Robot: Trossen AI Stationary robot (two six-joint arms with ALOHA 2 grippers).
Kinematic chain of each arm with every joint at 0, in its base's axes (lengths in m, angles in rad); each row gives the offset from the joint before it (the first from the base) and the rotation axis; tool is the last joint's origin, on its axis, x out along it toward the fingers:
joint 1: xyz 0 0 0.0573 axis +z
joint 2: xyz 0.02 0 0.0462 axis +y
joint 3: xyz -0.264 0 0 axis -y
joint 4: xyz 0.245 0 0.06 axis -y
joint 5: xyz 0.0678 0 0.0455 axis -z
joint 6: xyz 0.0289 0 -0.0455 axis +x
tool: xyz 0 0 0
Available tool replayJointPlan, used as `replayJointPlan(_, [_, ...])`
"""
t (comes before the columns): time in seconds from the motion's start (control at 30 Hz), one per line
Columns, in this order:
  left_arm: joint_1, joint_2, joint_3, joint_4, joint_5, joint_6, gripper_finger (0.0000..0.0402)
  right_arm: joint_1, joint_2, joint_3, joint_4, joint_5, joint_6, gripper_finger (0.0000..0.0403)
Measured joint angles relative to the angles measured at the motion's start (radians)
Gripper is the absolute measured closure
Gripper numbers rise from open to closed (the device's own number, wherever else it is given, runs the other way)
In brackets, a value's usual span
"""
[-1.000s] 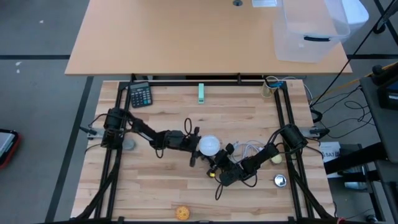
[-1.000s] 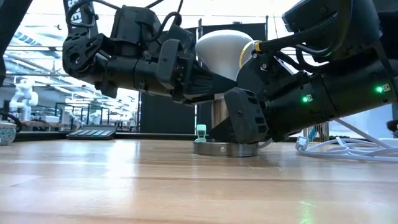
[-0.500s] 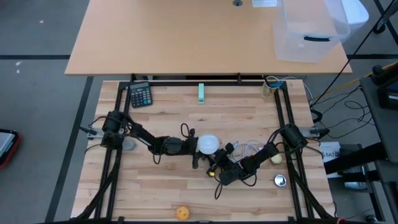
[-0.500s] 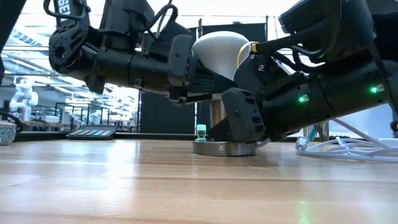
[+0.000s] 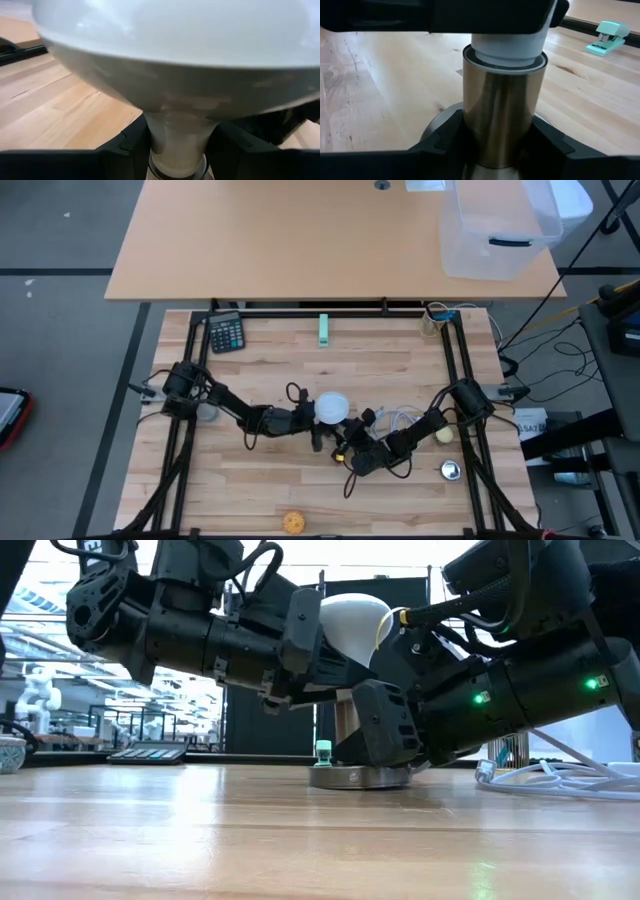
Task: Screw lightbulb
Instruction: Remove the white lightbulb from the silver lamp
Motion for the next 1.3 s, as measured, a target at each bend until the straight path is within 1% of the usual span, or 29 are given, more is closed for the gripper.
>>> replayJointPlan(0.07, [-0.008,0.000,0.023,-0.031,-0.033,-0.002,0.0248,0.000,0.000,-0.001,-0.001,0.006,0.005,0.0249])
replayJointPlan(0.3, [-0.030,0.000,0.123,-0.226,-0.156,-0.051,0.0248,-0.002,0.000,-0.004,-0.009,0.018,0.035,0.0249])
replayJointPlan(0.63, [-0.061,0.001,0.144,-0.250,-0.313,-0.184,0.0248,-0.013,-0.001,-0.001,-0.005,0.004,0.056,0.0249])
replayJointPlan(0.83, [-0.061,0.001,0.144,-0.249,-0.330,-0.209,0.0248,-0.014,-0.002,-0.001,-0.001,0.005,0.057,0.0249])
replayJointPlan(1.0, [-0.061,0.001,0.145,-0.246,-0.325,-0.186,0.0248,-0.014,-0.002,-0.001,-0.001,0.009,0.048,0.0249])
replayJointPlan(1.17, [-0.061,0.001,0.145,-0.245,-0.319,-0.159,0.0248,-0.013,-0.002,-0.002,0.007,0.015,0.003,0.0248])
replayJointPlan(1.2, [-0.061,0.001,0.145,-0.245,-0.314,-0.152,0.0248,-0.013,-0.001,-0.002,0.007,0.017,-0.002,0.0243])
replayJointPlan(1.3, [-0.060,0.001,0.147,-0.238,-0.300,-0.137,0.0248,-0.012,-0.001,-0.002,0.006,0.031,-0.016,0.0203])
